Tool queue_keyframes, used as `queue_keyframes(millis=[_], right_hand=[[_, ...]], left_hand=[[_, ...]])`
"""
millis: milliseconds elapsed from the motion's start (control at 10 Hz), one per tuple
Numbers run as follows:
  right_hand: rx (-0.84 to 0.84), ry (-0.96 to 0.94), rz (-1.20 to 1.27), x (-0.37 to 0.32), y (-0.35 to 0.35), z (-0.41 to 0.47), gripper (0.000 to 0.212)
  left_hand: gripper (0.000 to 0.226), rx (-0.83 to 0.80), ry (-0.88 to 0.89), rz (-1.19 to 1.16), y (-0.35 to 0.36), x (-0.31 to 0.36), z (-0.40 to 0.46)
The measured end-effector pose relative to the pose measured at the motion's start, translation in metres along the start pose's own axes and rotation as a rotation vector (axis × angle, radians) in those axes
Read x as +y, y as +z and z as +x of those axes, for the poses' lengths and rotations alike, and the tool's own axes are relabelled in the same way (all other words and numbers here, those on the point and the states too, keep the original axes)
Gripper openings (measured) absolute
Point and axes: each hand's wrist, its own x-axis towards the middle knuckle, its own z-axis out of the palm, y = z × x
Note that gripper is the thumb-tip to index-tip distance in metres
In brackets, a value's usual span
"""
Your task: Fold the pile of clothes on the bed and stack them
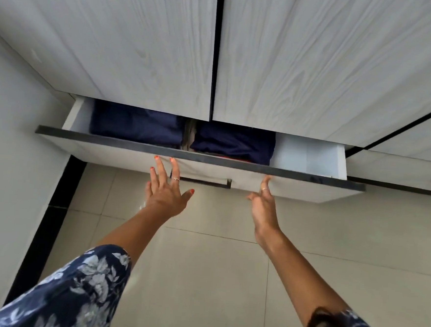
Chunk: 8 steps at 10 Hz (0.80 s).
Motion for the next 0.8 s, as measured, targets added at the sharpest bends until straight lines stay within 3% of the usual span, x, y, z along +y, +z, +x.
queue_keyframes(millis=[300,600,800], right_hand=[[-0.002,-0.229,-0.166,-0.014,0.002,0.083,0.078],[0.05,-0.333,-0.597,-0.024,-0.006,0.112,0.086],[0.036,-0.324,-0.763,-0.04,-0.019,0.106,0.083]], left_hand=[[0.082,0.185,0.047,-0.056,-0.019,0.004,0.075],[0.092,0.11,0.064,0.097,-0.031,0.007,0.107],[0.089,0.107,0.027,0.013,-0.05,0.02,0.09]])
